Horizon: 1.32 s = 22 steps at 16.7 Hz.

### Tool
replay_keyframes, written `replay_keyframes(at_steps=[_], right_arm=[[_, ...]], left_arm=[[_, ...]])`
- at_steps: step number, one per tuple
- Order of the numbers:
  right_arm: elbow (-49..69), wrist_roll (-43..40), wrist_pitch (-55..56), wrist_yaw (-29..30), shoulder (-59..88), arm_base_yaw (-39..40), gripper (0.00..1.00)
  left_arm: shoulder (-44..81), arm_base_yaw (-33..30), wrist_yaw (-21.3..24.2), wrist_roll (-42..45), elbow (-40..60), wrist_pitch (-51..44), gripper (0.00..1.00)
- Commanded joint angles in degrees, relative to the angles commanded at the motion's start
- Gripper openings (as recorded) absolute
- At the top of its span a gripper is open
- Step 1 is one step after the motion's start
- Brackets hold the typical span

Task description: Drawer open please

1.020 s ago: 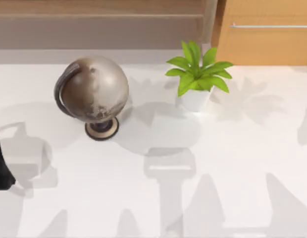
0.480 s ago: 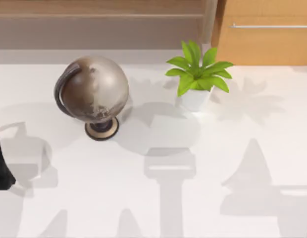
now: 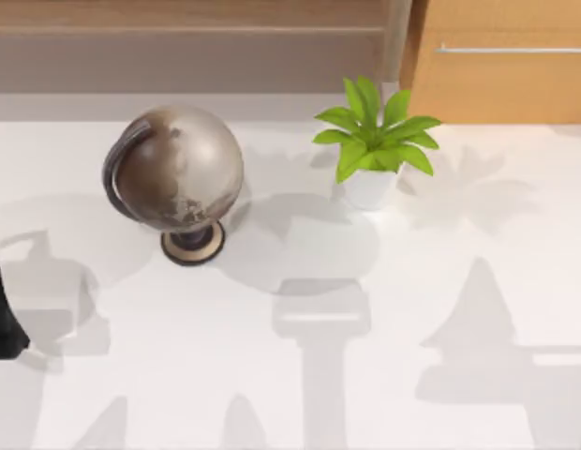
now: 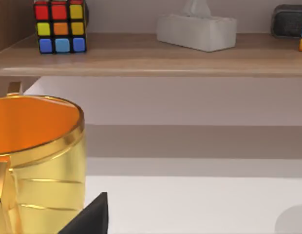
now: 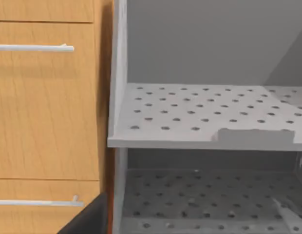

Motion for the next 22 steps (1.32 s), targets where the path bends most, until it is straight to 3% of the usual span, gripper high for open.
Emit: replay_keyframes(at_steps=[6,16,19,22], right_arm=[[10.71,-15.61,11.43,9.82,9.59,8.84,1.0],[21.77,-72.59,23.14,27.52,37.55,31.4,1.0],[24.57,-83.14,25.63,35.41,46.31,38.05,1.0],[25.47,-88.51,26.26,41.33,52.17,40.58,1.0]], left_arm=[[0.0,0.0,0.0,0.0,0.0,0.0,1.0],[0.0,0.0,0.0,0.0,0.0,0.0,1.0],[0.0,0.0,0.0,0.0,0.0,0.0,1.0],[0.0,0.0,0.0,0.0,0.0,0.0,1.0]])
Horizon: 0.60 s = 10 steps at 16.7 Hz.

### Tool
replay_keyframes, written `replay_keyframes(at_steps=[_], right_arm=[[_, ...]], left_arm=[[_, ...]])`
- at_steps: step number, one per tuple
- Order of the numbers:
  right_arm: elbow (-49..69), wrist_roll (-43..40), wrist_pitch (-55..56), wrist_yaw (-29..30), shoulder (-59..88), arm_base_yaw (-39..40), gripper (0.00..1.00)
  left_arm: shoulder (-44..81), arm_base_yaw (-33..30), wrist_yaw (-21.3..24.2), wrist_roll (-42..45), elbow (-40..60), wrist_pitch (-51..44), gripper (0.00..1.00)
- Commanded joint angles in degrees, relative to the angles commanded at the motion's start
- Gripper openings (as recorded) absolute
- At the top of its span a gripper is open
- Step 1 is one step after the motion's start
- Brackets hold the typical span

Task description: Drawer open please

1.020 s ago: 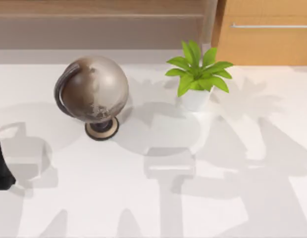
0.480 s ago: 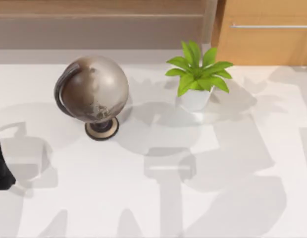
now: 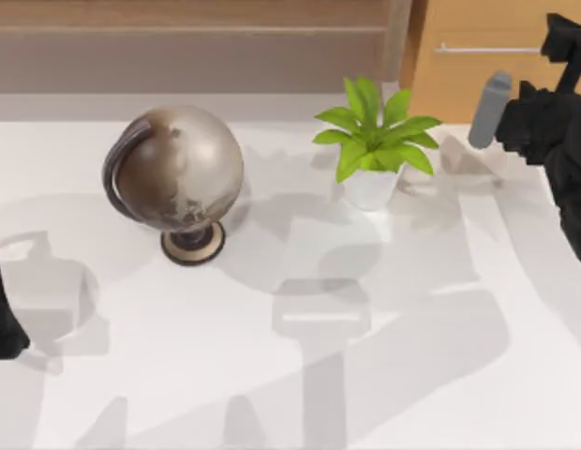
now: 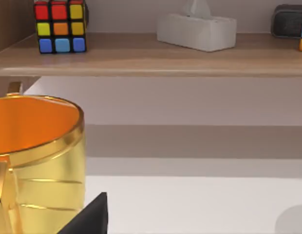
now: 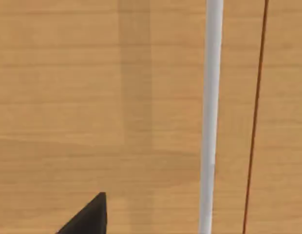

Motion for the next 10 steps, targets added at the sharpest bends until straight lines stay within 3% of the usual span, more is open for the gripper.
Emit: replay_keyframes(at_steps=[10], right_arm=[[3.05,-1.09,-1.69,0.38,2.47,-0.29,1.0]], left_arm=[[0.0,0.0,0.0,0.0,0.0,0.0,1.0]])
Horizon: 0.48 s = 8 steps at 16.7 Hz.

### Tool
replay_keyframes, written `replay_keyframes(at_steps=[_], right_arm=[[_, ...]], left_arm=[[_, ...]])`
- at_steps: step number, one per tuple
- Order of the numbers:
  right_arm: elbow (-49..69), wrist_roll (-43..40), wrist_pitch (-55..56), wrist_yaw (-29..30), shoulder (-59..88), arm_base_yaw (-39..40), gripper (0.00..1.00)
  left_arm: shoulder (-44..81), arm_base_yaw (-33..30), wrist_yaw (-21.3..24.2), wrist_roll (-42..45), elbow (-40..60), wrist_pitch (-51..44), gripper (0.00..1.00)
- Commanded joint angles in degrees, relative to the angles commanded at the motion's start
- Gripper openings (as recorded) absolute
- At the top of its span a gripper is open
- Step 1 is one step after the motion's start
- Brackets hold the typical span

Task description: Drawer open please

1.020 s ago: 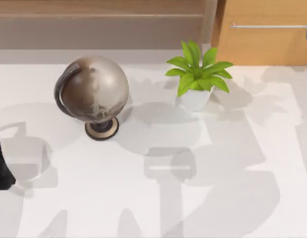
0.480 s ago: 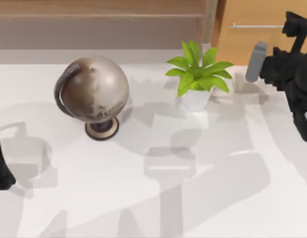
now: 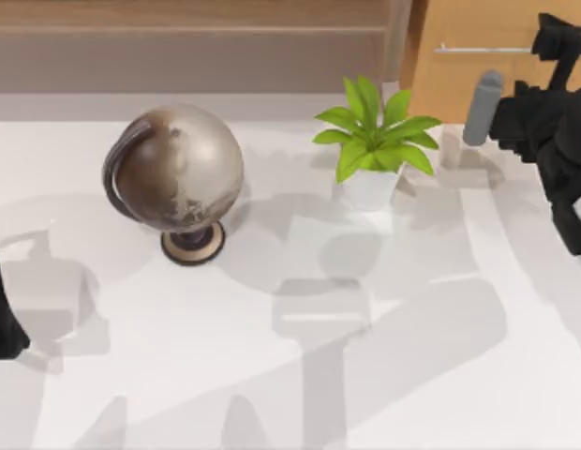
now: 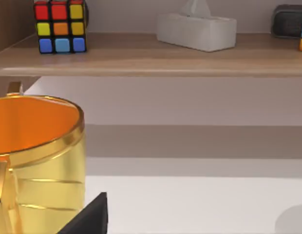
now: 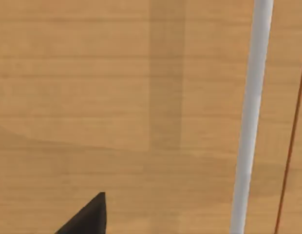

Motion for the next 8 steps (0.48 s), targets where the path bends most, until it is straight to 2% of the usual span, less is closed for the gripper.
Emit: replay_keyframes(at_steps=[7,8], right_arm=[[3.63,-0.01,-2.02,0.06,1.58,0.14,1.0],[3.63,-0.01,-2.02,0.06,1.58,0.14,0.92]], left_arm=[[0.0,0.0,0.0,0.0,0.0,0.0,1.0],[0.0,0.0,0.0,0.0,0.0,0.0,1.0]])
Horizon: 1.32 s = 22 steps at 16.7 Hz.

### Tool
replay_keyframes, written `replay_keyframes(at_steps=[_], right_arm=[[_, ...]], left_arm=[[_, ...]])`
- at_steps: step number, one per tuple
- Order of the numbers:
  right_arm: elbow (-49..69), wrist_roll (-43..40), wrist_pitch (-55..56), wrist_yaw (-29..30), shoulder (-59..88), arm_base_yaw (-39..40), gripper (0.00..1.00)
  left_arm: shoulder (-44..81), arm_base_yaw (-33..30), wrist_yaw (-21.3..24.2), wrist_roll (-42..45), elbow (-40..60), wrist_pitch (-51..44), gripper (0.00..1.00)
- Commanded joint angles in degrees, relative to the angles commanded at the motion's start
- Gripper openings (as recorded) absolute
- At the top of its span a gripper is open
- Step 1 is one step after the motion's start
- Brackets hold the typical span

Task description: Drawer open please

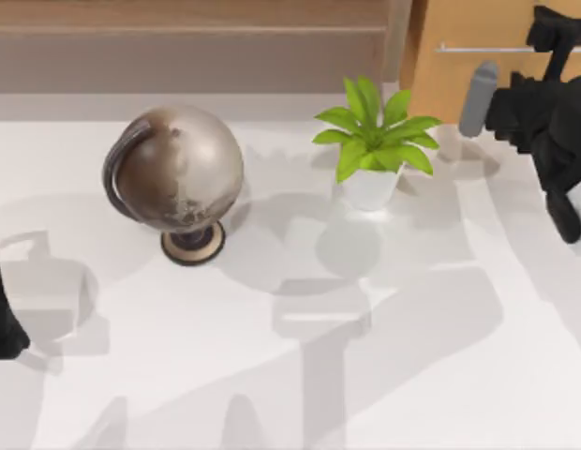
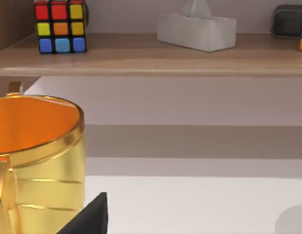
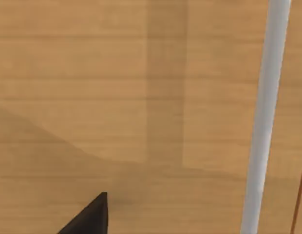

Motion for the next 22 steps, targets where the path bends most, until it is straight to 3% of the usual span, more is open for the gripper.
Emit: replay_keyframes(at_steps=[12,22], right_arm=[[0.0,0.0,0.0,0.0,0.0,0.0,0.02],[-0.13,0.22,-0.1,-0.02,-0.07,0.01,0.0]], left_arm=[[0.0,0.0,0.0,0.0,0.0,0.0,1.0],[0.0,0.0,0.0,0.0,0.0,0.0,1.0]])
